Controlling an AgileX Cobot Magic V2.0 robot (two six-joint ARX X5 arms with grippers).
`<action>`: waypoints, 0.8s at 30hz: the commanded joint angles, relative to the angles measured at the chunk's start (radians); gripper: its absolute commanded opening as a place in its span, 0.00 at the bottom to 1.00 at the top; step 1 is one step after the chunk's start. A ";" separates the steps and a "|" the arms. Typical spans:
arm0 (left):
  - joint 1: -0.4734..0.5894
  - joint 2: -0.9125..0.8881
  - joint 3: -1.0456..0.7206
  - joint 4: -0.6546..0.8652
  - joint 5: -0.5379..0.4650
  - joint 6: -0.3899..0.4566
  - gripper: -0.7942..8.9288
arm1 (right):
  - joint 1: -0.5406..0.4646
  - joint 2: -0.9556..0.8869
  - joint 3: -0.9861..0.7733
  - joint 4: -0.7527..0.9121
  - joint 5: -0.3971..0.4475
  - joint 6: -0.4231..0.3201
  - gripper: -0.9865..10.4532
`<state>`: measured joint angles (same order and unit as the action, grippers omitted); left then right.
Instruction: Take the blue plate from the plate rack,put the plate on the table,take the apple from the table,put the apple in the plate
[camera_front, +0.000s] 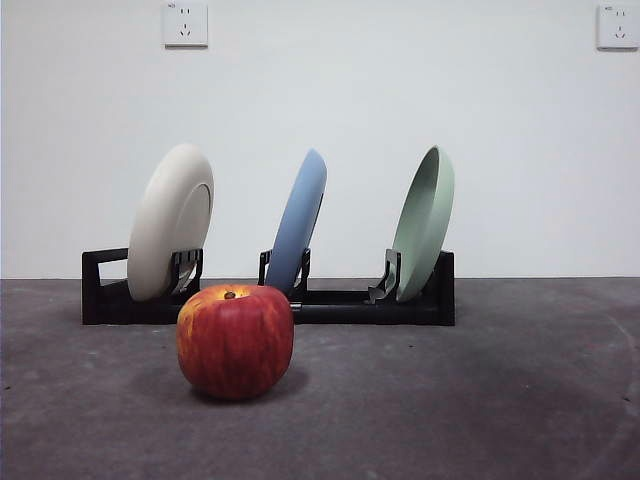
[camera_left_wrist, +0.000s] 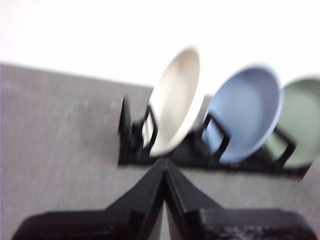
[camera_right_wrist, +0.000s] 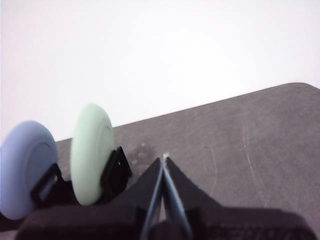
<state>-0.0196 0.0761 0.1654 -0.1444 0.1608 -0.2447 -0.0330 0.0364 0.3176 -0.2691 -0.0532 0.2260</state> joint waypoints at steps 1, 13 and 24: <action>0.001 0.014 0.059 0.009 0.003 -0.041 0.08 | -0.001 0.045 0.095 -0.077 -0.003 0.018 0.08; 0.001 0.303 0.357 -0.003 0.004 -0.040 0.08 | -0.001 0.405 0.533 -0.494 -0.005 0.019 0.09; 0.000 0.660 0.587 -0.143 0.258 -0.041 0.08 | -0.001 0.694 0.758 -0.701 -0.037 0.019 0.09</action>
<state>-0.0196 0.7128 0.7425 -0.2840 0.3859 -0.2821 -0.0330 0.7124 1.0714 -0.9592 -0.0830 0.2371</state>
